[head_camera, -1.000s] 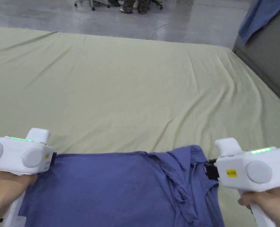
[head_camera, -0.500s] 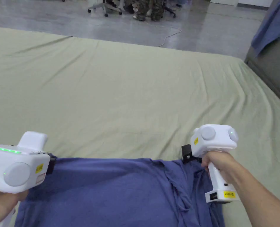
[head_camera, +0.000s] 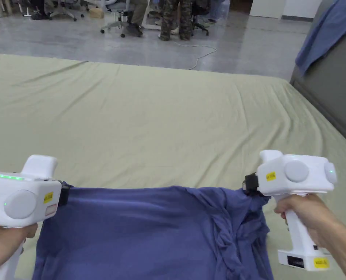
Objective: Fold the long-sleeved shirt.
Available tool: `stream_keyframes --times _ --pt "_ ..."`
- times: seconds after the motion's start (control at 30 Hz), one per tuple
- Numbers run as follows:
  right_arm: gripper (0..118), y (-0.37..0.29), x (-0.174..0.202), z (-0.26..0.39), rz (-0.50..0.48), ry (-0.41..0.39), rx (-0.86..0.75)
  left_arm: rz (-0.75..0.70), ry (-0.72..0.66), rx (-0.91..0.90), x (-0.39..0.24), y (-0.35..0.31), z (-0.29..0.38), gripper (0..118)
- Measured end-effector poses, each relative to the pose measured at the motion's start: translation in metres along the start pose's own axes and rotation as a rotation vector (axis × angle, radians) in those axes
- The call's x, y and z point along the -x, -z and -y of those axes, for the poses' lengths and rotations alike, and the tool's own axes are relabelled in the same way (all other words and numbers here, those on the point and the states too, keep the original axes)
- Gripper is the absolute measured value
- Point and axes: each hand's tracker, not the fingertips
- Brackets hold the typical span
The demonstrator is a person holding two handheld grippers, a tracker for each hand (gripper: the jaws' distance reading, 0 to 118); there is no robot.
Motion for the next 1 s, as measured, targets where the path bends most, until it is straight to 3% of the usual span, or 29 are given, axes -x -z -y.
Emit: stream_keyframes --times 0.13,0.3,0.43,0.57,0.7,0.73,0.77,0.83,0.87,0.9,1.0 --pt "9 -0.059 0.0 0.049 -0.03 -0.007 -0.043 0.018 0.014 0.001 0.007 -0.045 0.034 1" --pt "9 -0.102 0.014 0.132 -0.041 -0.078 0.008 0.045 0.034 0.105 0.014 -0.08 0.096 1" --pt "9 -0.081 0.014 0.183 -0.039 -0.131 0.165 0.079 0.118 0.265 0.005 -0.071 0.143 1" --pt "9 -0.039 0.022 0.213 0.036 -0.271 0.3 0.059 0.206 0.366 -0.006 -0.029 0.182 1" --pt "10 -0.034 0.022 0.209 0.044 -0.233 0.277 0.028 0.201 0.325 -0.01 -0.022 0.178 1" --pt "13 -0.038 0.022 0.208 0.046 -0.229 0.282 0.036 0.15 0.326 -0.008 -0.026 0.173 6" --pt "19 -0.043 0.021 0.207 0.046 -0.24 0.272 0.058 0.108 0.304 -0.004 -0.031 0.169 20" --pt "52 -0.058 0.02 0.202 0.082 -0.253 0.23 0.06 0.094 0.286 0.002 -0.039 0.161 97" --pt "74 -0.07 0.019 0.198 0.085 -0.234 0.21 0.059 0.098 0.288 0.005 -0.047 0.155 118" --pt "92 -0.084 0.019 0.193 0.075 -0.207 0.166 0.076 0.078 0.226 0.009 -0.059 0.151 115" --pt "93 -0.123 0.027 0.173 0.016 -0.141 -0.031 0.088 0.024 0.146 0.012 -0.086 0.124 114"
